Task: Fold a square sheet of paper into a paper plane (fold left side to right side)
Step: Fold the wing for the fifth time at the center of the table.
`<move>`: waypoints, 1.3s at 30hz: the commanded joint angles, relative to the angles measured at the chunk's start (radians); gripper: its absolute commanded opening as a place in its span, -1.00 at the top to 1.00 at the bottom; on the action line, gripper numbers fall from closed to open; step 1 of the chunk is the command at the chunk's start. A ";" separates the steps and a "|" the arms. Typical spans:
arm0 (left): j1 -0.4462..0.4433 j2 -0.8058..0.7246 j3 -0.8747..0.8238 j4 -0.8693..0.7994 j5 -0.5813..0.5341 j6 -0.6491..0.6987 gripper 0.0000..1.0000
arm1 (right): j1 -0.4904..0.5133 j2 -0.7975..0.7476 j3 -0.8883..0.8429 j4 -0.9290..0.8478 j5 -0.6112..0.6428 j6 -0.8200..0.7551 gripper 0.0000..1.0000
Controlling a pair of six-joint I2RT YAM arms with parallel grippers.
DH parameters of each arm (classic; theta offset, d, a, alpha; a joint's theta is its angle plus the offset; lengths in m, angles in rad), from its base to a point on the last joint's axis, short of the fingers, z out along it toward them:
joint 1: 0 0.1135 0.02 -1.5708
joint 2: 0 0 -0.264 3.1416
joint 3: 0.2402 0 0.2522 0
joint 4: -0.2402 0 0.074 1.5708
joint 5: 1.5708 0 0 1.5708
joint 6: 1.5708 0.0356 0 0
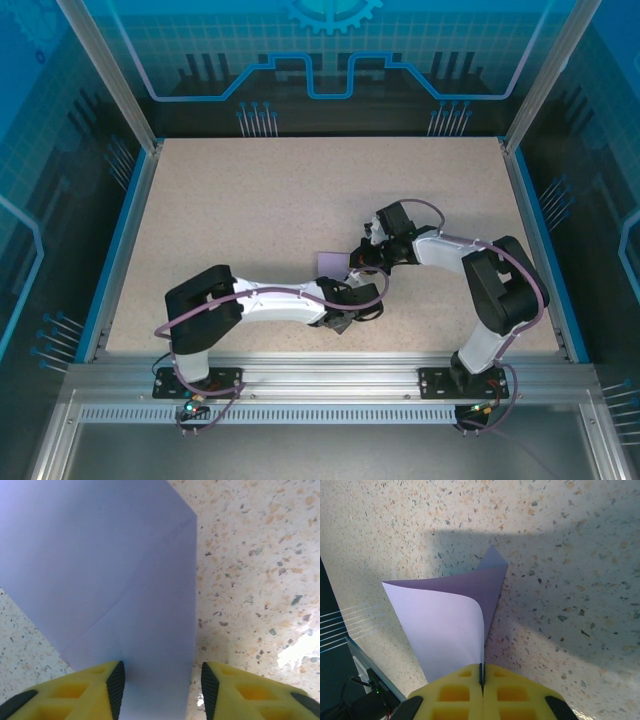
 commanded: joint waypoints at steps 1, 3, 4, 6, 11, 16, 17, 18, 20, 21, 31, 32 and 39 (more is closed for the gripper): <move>-0.007 0.028 0.022 -0.039 -0.045 -0.018 0.15 | 0.019 0.018 0.030 -0.031 -0.011 0.001 0.99; -0.006 0.034 0.028 -0.051 -0.056 -0.021 0.25 | 0.019 0.020 0.032 -0.035 -0.012 -0.004 0.99; -0.007 0.038 0.029 -0.052 -0.059 -0.022 0.32 | 0.019 0.021 0.035 -0.036 -0.014 -0.005 0.99; -0.007 0.039 0.028 -0.053 -0.061 -0.022 0.43 | 0.021 0.024 0.040 -0.043 -0.013 -0.012 0.98; -0.007 0.035 0.024 -0.052 -0.058 -0.028 0.63 | 0.024 0.028 0.057 -0.077 0.001 -0.038 0.97; -0.004 0.012 0.019 -0.033 -0.032 -0.029 0.73 | 0.022 0.013 0.074 -0.112 0.027 -0.085 0.83; -0.003 0.006 0.017 -0.030 -0.022 -0.030 0.74 | 0.021 0.003 0.077 -0.122 0.043 -0.099 0.79; -0.001 0.000 0.015 -0.025 -0.014 -0.031 0.75 | 0.018 -0.010 0.079 -0.130 0.059 -0.108 0.75; 0.009 -0.015 0.007 -0.013 0.019 -0.033 0.75 | 0.006 -0.047 0.075 -0.146 0.102 -0.127 0.56; 0.015 -0.022 0.002 -0.005 0.035 -0.032 0.75 | 0.001 -0.069 0.071 -0.150 0.122 -0.135 0.46; 0.083 -0.058 -0.031 0.077 0.231 -0.026 0.73 | -0.080 -0.359 -0.110 -0.173 0.294 -0.165 -0.08; 0.085 -0.052 -0.028 0.077 0.241 -0.024 0.73 | -0.086 -0.375 -0.127 -0.174 0.293 -0.166 -0.08; 0.086 0.018 0.025 0.050 0.281 -0.010 0.70 | -0.096 -0.397 -0.188 -0.169 0.267 -0.186 -0.10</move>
